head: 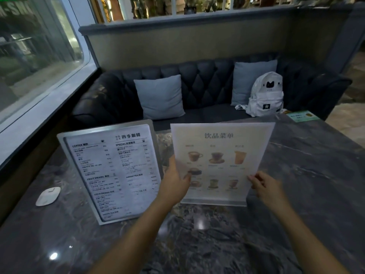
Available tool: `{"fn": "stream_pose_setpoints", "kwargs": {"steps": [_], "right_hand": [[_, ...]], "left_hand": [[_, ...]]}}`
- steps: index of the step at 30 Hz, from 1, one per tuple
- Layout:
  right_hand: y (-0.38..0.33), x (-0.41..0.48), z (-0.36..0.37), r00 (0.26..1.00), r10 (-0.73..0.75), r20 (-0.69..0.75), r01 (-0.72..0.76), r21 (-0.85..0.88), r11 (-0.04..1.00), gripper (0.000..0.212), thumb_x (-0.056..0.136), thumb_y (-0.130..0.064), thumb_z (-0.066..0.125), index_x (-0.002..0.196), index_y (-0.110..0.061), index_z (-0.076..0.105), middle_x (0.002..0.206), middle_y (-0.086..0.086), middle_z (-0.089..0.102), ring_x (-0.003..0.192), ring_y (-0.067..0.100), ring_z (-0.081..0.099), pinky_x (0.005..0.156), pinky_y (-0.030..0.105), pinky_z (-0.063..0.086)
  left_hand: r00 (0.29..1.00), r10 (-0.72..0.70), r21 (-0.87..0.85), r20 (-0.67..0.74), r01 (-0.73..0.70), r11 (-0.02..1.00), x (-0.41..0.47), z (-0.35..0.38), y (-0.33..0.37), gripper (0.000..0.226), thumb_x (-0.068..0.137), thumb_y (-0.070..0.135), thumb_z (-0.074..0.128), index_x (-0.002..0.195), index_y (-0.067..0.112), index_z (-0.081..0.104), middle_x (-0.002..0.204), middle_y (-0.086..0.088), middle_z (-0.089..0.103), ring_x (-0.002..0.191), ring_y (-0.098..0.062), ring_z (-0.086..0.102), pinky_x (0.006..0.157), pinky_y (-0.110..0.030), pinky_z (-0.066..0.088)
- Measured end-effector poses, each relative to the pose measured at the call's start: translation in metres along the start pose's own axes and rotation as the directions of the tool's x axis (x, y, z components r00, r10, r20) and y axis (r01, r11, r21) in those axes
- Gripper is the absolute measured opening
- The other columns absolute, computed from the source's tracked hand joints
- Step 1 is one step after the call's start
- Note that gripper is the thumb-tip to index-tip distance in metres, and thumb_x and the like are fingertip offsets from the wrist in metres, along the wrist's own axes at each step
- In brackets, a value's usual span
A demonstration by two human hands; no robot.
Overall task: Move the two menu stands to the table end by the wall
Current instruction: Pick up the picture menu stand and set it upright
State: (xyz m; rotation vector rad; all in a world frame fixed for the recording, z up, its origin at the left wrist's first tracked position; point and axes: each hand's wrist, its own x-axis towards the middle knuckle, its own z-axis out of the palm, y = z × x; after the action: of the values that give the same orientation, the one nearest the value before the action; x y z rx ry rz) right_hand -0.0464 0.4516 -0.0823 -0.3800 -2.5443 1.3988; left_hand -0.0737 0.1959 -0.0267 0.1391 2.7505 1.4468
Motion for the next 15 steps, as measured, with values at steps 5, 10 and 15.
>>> {"fn": "stream_pose_setpoints", "kwargs": {"steps": [5, 10, 15], "right_hand": [[0.002, 0.000, 0.008, 0.999, 0.025, 0.025, -0.024, -0.042, 0.999, 0.018, 0.091, -0.022, 0.049, 0.094, -0.007, 0.057, 0.099, 0.018, 0.065, 0.083, 0.033, 0.063, 0.075, 0.048, 0.053], [-0.003, 0.012, 0.011, 1.000, 0.004, 0.022, -0.003, -0.047, 0.999, 0.017, 0.091, -0.019, 0.047, 0.098, -0.007, 0.057, 0.102, 0.022, 0.066, 0.080, 0.029, 0.060, 0.073, 0.038, 0.050], [-0.004, 0.017, 0.011, 0.997, -0.025, 0.066, 0.030, -0.067, 0.997, 0.014, 0.091, -0.024, 0.047, 0.097, -0.013, 0.054, 0.106, 0.019, 0.065, 0.090, 0.033, 0.061, 0.080, 0.045, 0.051]], "left_hand": [[0.999, -0.037, -0.002, 0.008, 0.037, 0.999, -0.009, 0.006, -0.008, 0.047, 0.082, 0.017, 0.055, 0.118, 0.030, 0.027, 0.116, -0.008, 0.061, 0.094, -0.028, 0.060, 0.075, -0.040, 0.051], [1.000, -0.030, -0.011, 0.001, 0.030, 0.999, -0.017, 0.009, -0.010, 0.047, 0.081, 0.020, 0.056, 0.116, 0.033, 0.028, 0.118, -0.005, 0.060, 0.100, -0.026, 0.061, 0.081, -0.041, 0.052], [1.000, -0.022, -0.054, 0.009, 0.022, 0.998, -0.022, 0.008, -0.010, 0.048, 0.081, 0.023, 0.057, 0.117, 0.038, 0.028, 0.121, -0.003, 0.060, 0.105, -0.026, 0.060, 0.088, -0.049, 0.051]]}}
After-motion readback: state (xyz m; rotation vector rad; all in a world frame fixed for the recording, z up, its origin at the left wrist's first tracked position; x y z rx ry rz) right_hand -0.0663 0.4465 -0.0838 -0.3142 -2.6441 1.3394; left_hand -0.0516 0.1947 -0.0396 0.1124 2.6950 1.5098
